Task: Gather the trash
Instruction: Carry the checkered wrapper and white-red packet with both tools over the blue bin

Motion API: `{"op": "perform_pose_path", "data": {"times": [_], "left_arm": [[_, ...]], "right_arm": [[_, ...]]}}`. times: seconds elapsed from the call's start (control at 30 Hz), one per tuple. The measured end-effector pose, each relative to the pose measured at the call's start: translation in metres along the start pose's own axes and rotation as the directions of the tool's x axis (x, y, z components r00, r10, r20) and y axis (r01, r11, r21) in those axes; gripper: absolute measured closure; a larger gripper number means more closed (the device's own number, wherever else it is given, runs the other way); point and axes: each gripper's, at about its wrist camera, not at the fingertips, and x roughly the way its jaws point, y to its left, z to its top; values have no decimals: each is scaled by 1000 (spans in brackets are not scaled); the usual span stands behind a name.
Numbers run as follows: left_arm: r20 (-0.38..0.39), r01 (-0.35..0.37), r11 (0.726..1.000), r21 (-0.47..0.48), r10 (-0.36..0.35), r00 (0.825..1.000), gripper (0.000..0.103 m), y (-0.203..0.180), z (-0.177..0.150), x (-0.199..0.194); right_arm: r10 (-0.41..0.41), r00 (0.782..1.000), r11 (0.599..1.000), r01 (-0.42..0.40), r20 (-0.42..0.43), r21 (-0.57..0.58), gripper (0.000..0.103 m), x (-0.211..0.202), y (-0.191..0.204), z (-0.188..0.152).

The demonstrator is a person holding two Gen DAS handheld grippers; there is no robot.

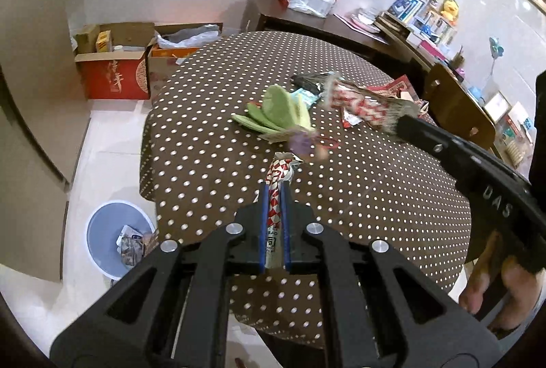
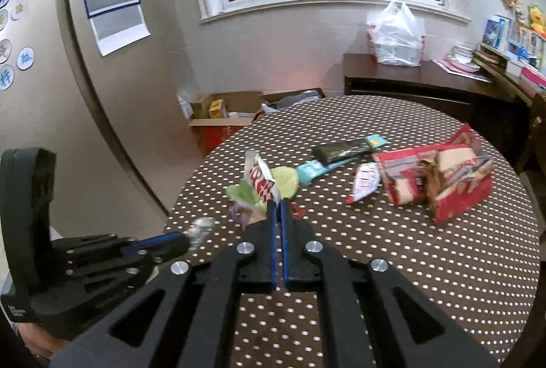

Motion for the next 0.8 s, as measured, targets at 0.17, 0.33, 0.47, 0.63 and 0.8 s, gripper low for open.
{"op": "perform_pose_path", "data": {"times": [0.17,0.33,0.47,0.63,0.8], "left_arm": [[34,-18,999,-41,20,999,96,13,0,-14],[67,-7,999,-47,10,998,96,11,2,-29],[64,10,1000,-14,-9,998,96,-6,7,-23],[31,39,999,22,-40,999,96,-36,14,4],[6,44,997,64,-44,999,96,-66,27,36]], "right_arm": [[-14,999,1000,13,39,17,100,-17,-9,3],[-22,998,999,20,53,30,100,-30,-18,3],[-4,1000,999,4,16,45,100,-26,-23,-7],[-16,1000,998,16,-11,64,100,-22,-35,-21],[-18,1000,995,20,-23,96,100,-19,-58,-28]]}}
